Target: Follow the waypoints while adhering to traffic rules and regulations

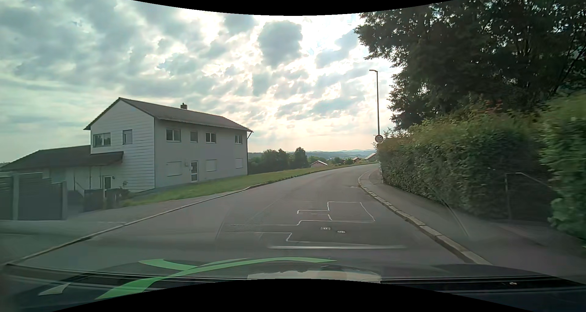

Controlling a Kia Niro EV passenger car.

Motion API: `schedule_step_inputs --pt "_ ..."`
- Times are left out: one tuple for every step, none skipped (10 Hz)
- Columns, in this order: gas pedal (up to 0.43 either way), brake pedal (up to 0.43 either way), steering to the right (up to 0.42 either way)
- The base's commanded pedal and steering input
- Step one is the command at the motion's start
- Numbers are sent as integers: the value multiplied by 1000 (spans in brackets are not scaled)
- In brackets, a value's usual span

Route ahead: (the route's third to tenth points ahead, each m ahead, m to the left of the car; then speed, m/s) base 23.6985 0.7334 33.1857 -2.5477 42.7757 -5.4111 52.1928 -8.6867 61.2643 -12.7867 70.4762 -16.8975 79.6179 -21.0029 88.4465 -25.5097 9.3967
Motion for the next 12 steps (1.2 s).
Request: schedule_step_inputs --pt "87 0 25" --pt "87 0 25" --pt "79 0 25" --pt "79 0 25" --pt "79 0 26" --pt "79 0 28" --pt "87 0 30" --pt "87 0 34" --pt "98 0 33" --pt "98 0 34" --pt "98 0 34" --pt "110 0 33"
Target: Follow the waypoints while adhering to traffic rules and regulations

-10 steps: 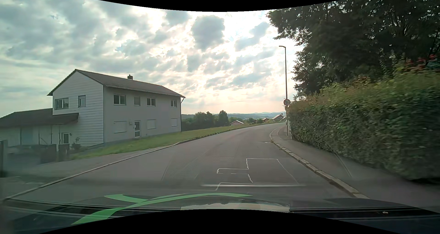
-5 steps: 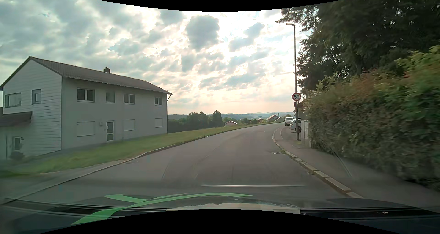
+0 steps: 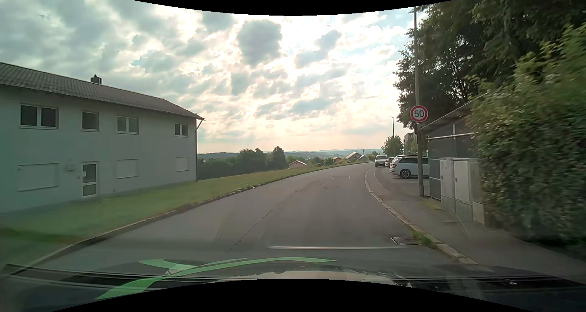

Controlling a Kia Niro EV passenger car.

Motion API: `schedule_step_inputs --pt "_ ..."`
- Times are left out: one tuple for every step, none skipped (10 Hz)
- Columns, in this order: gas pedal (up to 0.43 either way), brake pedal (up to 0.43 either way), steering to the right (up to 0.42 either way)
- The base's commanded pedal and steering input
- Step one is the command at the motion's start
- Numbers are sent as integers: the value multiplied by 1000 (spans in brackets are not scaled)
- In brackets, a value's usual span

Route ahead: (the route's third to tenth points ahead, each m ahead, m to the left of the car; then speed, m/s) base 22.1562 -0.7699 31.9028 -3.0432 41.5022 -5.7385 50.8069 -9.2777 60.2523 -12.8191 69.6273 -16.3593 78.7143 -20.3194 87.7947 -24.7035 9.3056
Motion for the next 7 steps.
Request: schedule_step_inputs --pt "110 0 34" --pt "110 0 35" --pt "110 0 36" --pt "110 0 37" --pt "110 0 37" --pt "138 0 38" --pt "138 0 38"
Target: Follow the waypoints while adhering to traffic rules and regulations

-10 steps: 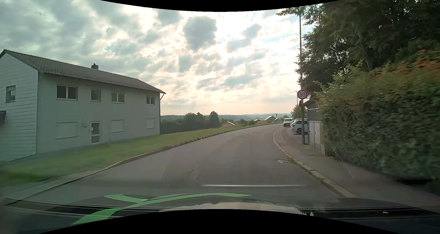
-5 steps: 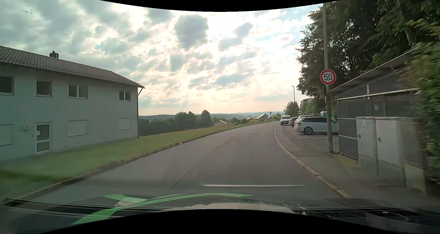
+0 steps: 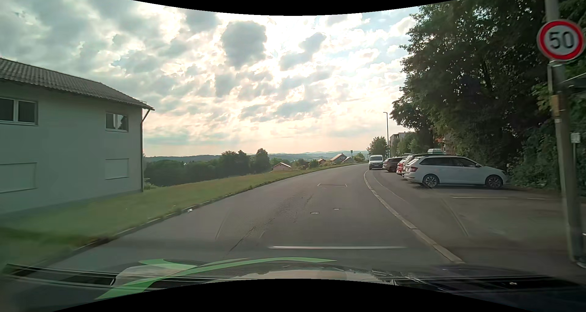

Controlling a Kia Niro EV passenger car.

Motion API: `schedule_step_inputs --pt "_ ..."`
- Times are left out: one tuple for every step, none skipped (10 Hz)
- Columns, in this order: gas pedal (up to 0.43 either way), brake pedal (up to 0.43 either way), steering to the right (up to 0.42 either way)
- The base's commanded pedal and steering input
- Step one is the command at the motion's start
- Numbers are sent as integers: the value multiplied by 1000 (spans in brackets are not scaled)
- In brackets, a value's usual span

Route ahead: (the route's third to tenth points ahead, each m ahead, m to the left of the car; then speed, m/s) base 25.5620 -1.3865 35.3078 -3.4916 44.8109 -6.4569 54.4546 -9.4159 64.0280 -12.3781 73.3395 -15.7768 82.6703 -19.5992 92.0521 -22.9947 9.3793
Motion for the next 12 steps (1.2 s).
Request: schedule_step_inputs --pt "138 0 37" --pt "138 0 37" --pt "138 0 37" --pt "138 0 37" --pt "138 0 37" --pt "130 0 37" --pt "130 0 37" --pt "130 0 37" --pt "130 0 36" --pt "130 0 34" --pt "130 0 32" --pt "130 0 30"
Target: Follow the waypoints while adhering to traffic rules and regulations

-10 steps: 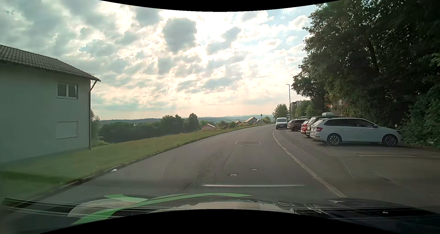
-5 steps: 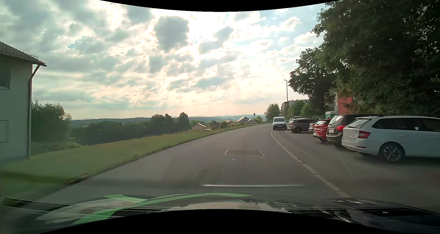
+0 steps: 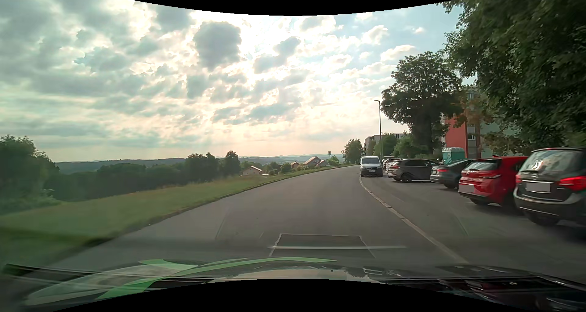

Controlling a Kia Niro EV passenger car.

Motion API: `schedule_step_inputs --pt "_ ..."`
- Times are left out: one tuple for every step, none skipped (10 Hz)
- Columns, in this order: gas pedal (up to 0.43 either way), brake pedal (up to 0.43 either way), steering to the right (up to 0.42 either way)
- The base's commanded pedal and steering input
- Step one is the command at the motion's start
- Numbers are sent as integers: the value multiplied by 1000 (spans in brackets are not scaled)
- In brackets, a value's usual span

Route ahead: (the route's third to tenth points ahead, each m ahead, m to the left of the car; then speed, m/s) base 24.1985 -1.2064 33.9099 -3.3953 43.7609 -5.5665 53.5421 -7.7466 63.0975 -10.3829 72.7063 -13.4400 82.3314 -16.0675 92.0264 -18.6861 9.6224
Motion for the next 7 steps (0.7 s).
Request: schedule_step_inputs --pt "130 0 30" --pt "130 0 29" --pt "130 0 28" --pt "98 0 22" --pt "87 0 18" --pt "87 0 18" --pt "79 0 22"
